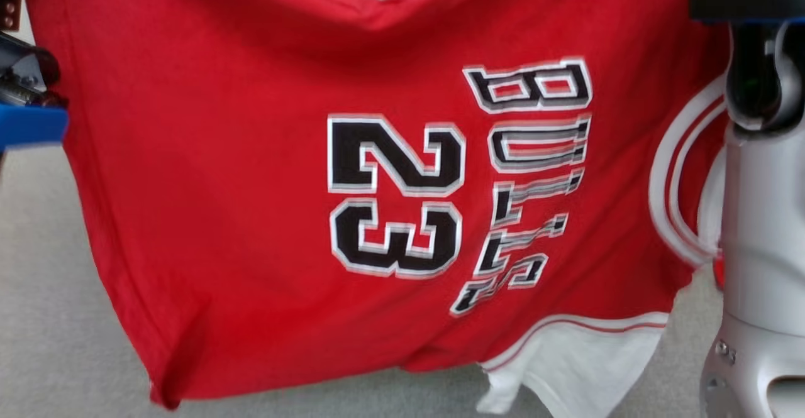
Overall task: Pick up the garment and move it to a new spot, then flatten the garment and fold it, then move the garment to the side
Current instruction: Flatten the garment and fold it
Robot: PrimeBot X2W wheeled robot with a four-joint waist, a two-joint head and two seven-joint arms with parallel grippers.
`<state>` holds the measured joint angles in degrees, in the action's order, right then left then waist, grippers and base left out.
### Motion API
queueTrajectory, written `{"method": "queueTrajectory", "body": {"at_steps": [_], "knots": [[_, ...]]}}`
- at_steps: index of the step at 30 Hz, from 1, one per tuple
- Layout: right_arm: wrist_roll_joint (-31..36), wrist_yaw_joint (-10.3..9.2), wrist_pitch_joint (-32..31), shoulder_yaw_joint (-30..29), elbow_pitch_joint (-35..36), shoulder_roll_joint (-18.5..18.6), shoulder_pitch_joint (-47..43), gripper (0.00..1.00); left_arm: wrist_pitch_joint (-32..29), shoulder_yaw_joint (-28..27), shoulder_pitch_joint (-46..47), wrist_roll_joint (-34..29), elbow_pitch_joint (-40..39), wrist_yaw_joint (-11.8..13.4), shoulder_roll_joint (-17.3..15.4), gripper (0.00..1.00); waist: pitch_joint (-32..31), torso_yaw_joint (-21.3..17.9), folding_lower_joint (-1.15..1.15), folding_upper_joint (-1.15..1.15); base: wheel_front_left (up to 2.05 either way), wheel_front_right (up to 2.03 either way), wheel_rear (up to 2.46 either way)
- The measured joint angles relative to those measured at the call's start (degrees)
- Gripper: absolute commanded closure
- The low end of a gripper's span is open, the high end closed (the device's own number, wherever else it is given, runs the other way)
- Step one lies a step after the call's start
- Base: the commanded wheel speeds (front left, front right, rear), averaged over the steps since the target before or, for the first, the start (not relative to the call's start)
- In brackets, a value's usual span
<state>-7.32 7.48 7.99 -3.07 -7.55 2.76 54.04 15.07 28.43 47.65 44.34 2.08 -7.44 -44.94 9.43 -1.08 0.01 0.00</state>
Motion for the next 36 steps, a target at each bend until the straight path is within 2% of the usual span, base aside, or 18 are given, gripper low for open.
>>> {"method": "queueTrajectory", "body": {"at_steps": [2, 5, 11, 16, 21, 29, 32, 36], "knots": [[0.16, 0.00, 0.24, -0.51, -2.99, 0.05, 3.03, 1.00, 0.00, 2.18, 3.13, -0.05, 2.65, 0.00, -0.27, 1.00, 2.77, -0.27, 0.01, 0.00, 0.00, 0.00, 0.00], [1.86, 0.00, 1.86, -1.45, -7.97, 0.01, 7.76, 1.00, -0.01, 2.01, 7.73, 0.13, 7.02, -0.01, 0.56, 1.00, 6.91, -0.47, 0.02, 0.02, 0.00, 0.00, 0.00], [5.24, 0.01, 5.99, -6.59, -12.99, 0.01, 18.17, 1.00, 0.00, -7.65, 14.56, -3.41, 10.62, -0.01, 4.34, 1.00, 13.60, -0.32, 0.02, 0.03, 0.00, 0.00, 0.00], [4.01, 0.01, 6.83, -8.39, -14.32, -0.05, 18.97, 1.00, 0.00, -9.55, 12.63, -4.01, 11.91, -0.01, 6.14, 1.00, 16.62, -0.16, 0.02, 0.03, 0.00, 0.00, 0.00], [-0.04, 0.02, 6.94, -8.13, -11.27, -0.12, 7.55, 1.00, 0.00, -9.12, 2.41, -4.07, 14.63, -0.10, 8.53, 1.00, 17.10, -0.77, -0.01, 0.02, 0.00, 0.00, 0.00], [-12.07, 0.02, 6.95, -6.16, -8.36, -0.03, -22.74, 1.00, -0.01, -9.54, -17.19, -4.04, 18.41, -0.12, 16.95, 1.00, 16.12, -1.12, -0.01, 0.01, 0.00, 0.00, 0.00], [-15.73, 0.01, 6.95, -4.42, -8.46, -0.05, -31.96, 1.00, -0.02, -9.43, -22.92, -5.47, 20.08, -0.13, 18.94, 1.00, 14.86, -1.19, -0.02, -0.01, 0.00, 0.00, 0.00], [-17.10, 0.02, 6.95, -1.54, -8.39, -0.11, -41.65, 1.00, -0.01, -11.92, -29.20, -6.02, 22.06, -0.13, 22.48, 1.00, 12.46, -1.04, -0.02, -0.01, 0.00, 0.00, 0.00]]}}
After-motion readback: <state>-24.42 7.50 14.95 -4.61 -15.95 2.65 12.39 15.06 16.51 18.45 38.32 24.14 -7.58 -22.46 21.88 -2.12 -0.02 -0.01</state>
